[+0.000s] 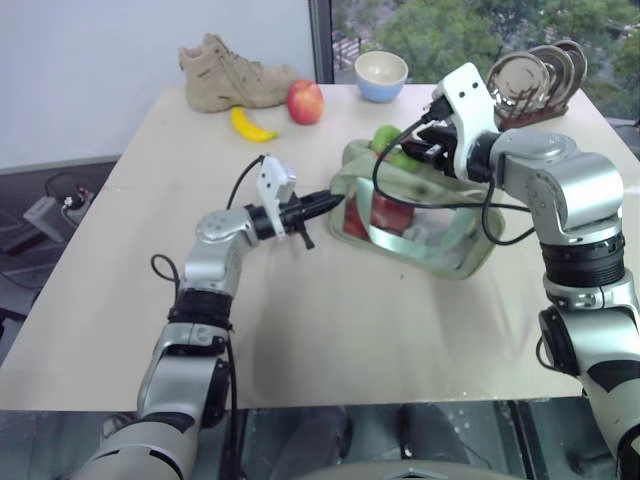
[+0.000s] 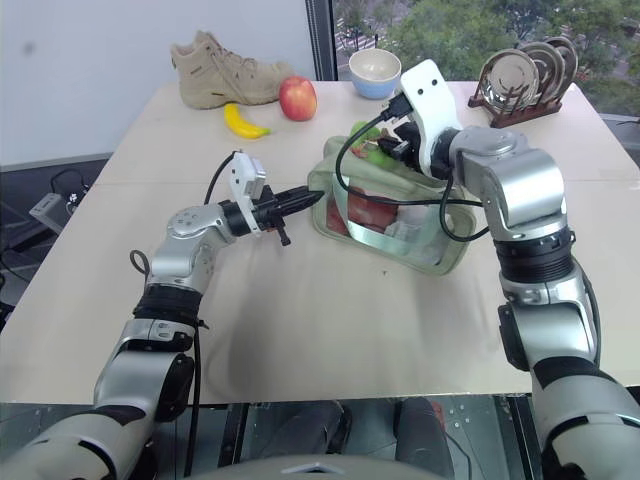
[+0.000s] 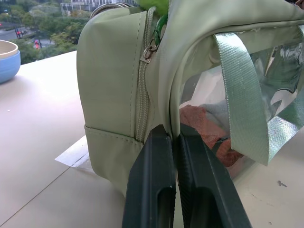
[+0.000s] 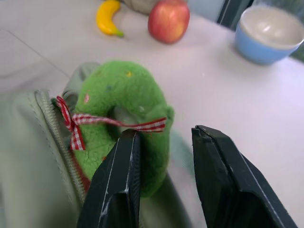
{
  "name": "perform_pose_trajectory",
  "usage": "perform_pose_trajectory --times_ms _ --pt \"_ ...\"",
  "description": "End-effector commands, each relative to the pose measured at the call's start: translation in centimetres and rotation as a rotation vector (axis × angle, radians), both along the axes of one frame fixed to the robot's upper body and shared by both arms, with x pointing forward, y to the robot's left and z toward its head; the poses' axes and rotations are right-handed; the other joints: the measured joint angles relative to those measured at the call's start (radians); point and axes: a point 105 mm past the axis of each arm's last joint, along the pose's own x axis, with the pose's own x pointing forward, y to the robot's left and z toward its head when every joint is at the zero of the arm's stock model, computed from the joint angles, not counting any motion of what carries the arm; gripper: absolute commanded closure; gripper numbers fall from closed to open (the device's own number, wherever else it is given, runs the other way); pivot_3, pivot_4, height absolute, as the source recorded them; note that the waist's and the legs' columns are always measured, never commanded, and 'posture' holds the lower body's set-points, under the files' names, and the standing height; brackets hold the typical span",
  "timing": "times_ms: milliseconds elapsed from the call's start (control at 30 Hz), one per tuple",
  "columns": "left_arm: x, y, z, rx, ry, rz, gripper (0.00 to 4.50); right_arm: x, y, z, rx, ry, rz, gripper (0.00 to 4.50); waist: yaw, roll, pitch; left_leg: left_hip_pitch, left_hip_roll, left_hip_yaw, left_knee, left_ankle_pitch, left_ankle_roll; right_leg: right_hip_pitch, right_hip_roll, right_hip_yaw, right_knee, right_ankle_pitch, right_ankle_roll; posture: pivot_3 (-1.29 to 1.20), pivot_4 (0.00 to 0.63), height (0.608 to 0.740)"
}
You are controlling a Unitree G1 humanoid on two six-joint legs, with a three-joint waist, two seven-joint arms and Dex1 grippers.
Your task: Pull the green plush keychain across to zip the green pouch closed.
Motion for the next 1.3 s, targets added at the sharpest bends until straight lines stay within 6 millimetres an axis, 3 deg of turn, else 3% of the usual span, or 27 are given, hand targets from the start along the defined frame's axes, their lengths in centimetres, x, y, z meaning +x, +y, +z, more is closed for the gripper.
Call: perform_pose_trajectory --times_ms 33,200,233,267,300,333,633,800,867,1033,1200,1300 --pt "-0.4 -0.5 1.3 0.009 -0.077 -0.017 4.50 -0.7 0.0 1.2 0.073 0.047 0.031 2.85 0.000 0.000 0.000 0.000 0.000 0.000 0.000 0.000 0.000 0.000 0.000 0.000 0.000 0.000 0.000 0.00 0.150 0.740" --pt "-0.4 -0.8 1.2 0.010 -0.083 -0.021 4.50 -0.1 -0.2 0.8 0.135 0.108 0.017 2.85 -0.001 0.000 0.000 0.000 0.000 0.000 0.000 0.000 0.000 0.000 0.000 0.000 0.000 0.000 0.000 0.00 0.150 0.740" --pt "-0.4 -0.9 1.2 0.006 -0.083 -0.021 4.50 0.1 -0.3 0.8 0.141 0.103 0.011 3.35 0.000 0.000 0.000 0.000 0.000 0.000 0.000 0.000 0.000 0.000 0.000 0.000 0.000 0.000 0.000 0.00 0.150 0.740" --pt "-0.4 -0.9 1.2 0.004 -0.084 -0.020 4.50 0.2 -0.4 0.9 0.145 0.087 0.006 3.50 -0.001 0.000 0.000 0.000 0.000 0.000 0.000 0.000 0.000 0.000 0.000 0.000 0.000 0.000 0.000 0.00 0.150 0.740" --pt "-0.4 -0.9 1.2 0.002 -0.083 -0.018 4.50 0.3 -0.4 1.4 0.154 0.055 0.009 4.20 -0.001 0.000 0.000 0.000 0.000 0.000 0.000 0.000 0.000 0.000 0.000 0.000 0.000 0.000 0.000 0.00 0.150 0.740" --pt "-0.4 -0.9 1.1 0.001 -0.082 -0.015 4.50 0.3 -0.3 1.9 0.173 0.032 0.017 4.40 -0.001 0.000 0.000 0.000 0.000 0.000 0.000 0.000 0.000 0.000 0.000 0.000 0.000 0.000 0.000 0.00 0.150 0.740" --pt "-0.1 -0.5 0.0 0.030 -0.048 0.028 4.50 -1.4 -1.5 6.5 0.383 -0.075 0.048 4.47 -0.004 0.000 0.000 -0.001 0.000 0.000 0.000 0.000 0.000 0.000 0.000 0.000 0.000 0.000 0.000 0.00 0.150 0.740" --pt "0.3 -0.1 -0.8 0.045 -0.003 0.065 4.50 -1.7 -2.7 7.9 0.459 -0.101 0.010 4.47 -0.005 0.001 0.000 0.000 0.000 0.000 0.000 0.000 0.000 0.000 0.000 0.000 0.000 0.000 0.000 0.00 0.150 0.740" --pt "0.3 -0.4 -0.6 0.019 0.007 0.060 4.50 -2.0 -2.4 7.8 0.387 -0.143 0.017 4.47 -0.006 0.001 0.000 0.000 0.000 0.000 0.000 0.000 0.000 0.000 0.000 0.001 0.000 0.000 0.000 0.00 0.150 0.740" --pt "-0.2 -1.7 0.3 -0.018 0.010 0.029 4.50 -2.9 1.6 5.6 0.051 -0.315 0.126 4.47 -0.021 0.001 0.001 -0.001 0.000 0.000 0.000 0.000 0.000 -0.001 0.000 0.001 0.000 0.000 0.000 0.00 0.150 0.740" --pt "-0.5 -2.2 0.7 -0.029 0.028 0.035 4.50 -3.3 3.8 4.2 -0.058 -0.376 0.199 4.47 -0.028 0.001 0.001 -0.001 0.000 0.001 0.000 0.000 0.000 -0.001 -0.001 0.001 0.000 0.000 0.000 0.00 0.150 0.740" --pt "-0.6 -2.3 0.8 -0.033 0.045 0.043 4.50 -2.8 3.7 3.8 -0.059 -0.364 0.190 4.47 -0.025 0.001 0.001 0.000 0.001 0.001 0.000 0.000 0.000 -0.001 0.000 0.001 0.000 0.000 0.000 0.00 0.150 0.740"
